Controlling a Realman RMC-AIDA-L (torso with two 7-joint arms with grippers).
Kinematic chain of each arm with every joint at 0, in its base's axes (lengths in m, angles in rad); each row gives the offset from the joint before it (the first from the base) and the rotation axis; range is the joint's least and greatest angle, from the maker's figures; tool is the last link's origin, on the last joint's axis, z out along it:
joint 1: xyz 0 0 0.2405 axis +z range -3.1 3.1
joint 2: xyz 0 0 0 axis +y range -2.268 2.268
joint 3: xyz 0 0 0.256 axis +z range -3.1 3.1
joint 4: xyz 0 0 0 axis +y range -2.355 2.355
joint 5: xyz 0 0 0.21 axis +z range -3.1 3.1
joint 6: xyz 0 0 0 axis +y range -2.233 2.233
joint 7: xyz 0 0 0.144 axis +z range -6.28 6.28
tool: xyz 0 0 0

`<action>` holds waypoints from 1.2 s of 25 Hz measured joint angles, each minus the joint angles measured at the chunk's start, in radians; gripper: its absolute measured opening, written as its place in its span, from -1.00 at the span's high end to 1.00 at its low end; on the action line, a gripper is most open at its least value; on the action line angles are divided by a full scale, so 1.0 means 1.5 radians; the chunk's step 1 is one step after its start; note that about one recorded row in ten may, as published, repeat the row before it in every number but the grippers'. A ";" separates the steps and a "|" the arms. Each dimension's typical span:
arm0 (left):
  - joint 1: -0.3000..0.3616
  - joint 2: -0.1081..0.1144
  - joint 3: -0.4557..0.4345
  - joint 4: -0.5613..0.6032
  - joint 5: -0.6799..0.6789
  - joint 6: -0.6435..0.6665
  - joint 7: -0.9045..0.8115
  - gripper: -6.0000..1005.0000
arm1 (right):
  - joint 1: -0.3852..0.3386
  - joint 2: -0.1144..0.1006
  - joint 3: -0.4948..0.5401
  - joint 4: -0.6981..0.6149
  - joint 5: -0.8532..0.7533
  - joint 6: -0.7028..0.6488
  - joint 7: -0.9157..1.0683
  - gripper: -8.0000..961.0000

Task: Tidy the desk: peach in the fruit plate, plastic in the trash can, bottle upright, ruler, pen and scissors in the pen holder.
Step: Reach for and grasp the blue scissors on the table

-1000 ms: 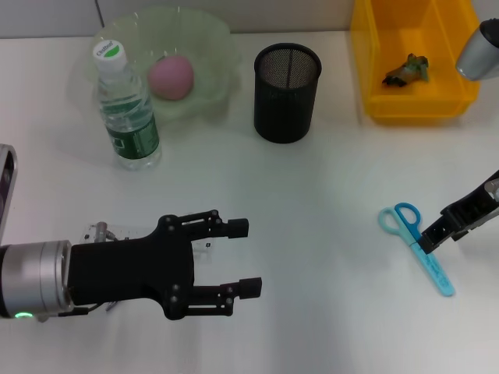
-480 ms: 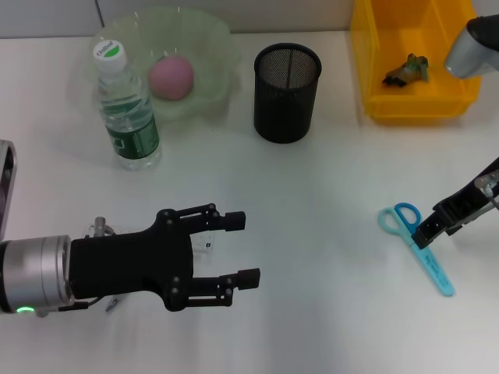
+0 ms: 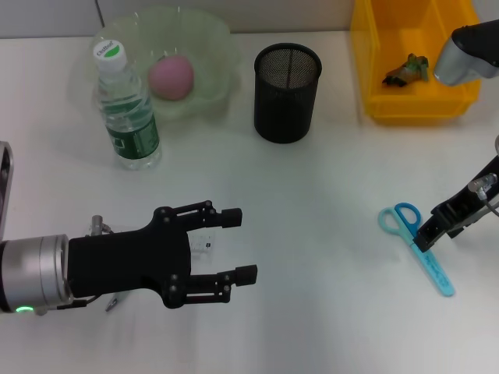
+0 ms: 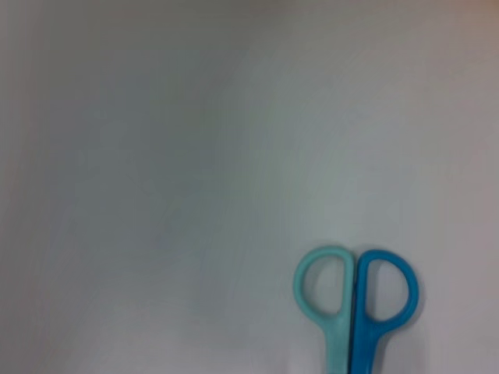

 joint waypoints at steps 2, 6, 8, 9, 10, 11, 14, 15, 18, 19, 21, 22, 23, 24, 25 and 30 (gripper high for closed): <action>-0.002 0.000 0.000 0.000 0.000 0.000 0.001 -0.57 | 0.000 0.000 -0.003 0.001 0.000 0.005 0.001 -0.19; -0.003 0.000 -0.001 -0.001 0.000 -0.004 0.001 -0.57 | 0.001 0.000 -0.005 0.003 0.000 0.009 0.001 -0.19; -0.003 0.000 -0.001 0.000 0.000 -0.006 0.001 -0.57 | 0.004 0.000 -0.009 0.008 0.000 0.013 0.001 -0.19; -0.003 0.000 -0.001 -0.001 0.000 -0.006 0.001 -0.57 | 0.005 0.000 -0.011 0.012 0.000 0.015 0.001 -0.19; -0.003 0.000 -0.002 0.000 0.000 -0.007 0.001 -0.57 | 0.006 0.000 -0.012 0.014 0.000 0.017 0.001 -0.19; -0.003 0.000 -0.002 0.000 0.000 -0.007 0.001 -0.57 | 0.006 0.000 -0.013 0.015 0.000 0.019 0.001 -0.19; -0.003 0.000 -0.002 0.000 0.000 -0.011 0.001 -0.57 | 0.007 0.000 -0.018 0.017 0.000 0.023 0.002 -0.19; -0.003 0.000 -0.002 0.000 0.000 -0.014 0.001 -0.57 | 0.008 0.000 -0.021 0.017 0.000 0.024 0.002 -0.19; -0.003 0.000 -0.002 0.000 0.000 -0.016 0.001 -0.57 | 0.008 0.000 -0.023 0.017 0.000 0.025 0.003 -0.19; -0.003 0.000 -0.002 0.000 0.000 -0.017 0.001 -0.57 | 0.008 0.000 -0.024 0.017 0.000 0.025 0.003 -0.19; -0.004 -0.001 -0.002 0.000 0.000 -0.017 0.001 -0.57 | 0.008 0.000 -0.027 0.017 0.000 0.029 0.006 -0.19; -0.004 -0.001 -0.002 0.000 0.000 -0.018 0.001 -0.57 | 0.007 0.001 -0.031 0.018 0.002 0.035 0.008 -0.19; -0.004 -0.001 -0.002 0.000 0.000 -0.018 0.001 -0.57 | 0.007 0.001 -0.031 0.018 0.002 0.035 0.008 -0.19; -0.004 -0.001 -0.002 0.000 0.000 -0.018 0.001 -0.57 | 0.007 0.002 -0.034 0.019 0.004 0.038 0.008 -0.19; -0.004 -0.001 -0.002 0.000 0.000 -0.019 0.001 -0.57 | 0.007 0.002 -0.040 0.026 0.005 0.040 0.009 -0.19; -0.003 -0.001 -0.002 -0.001 0.000 -0.022 0.006 -0.57 | 0.009 0.002 -0.045 0.040 0.006 0.046 0.009 -0.19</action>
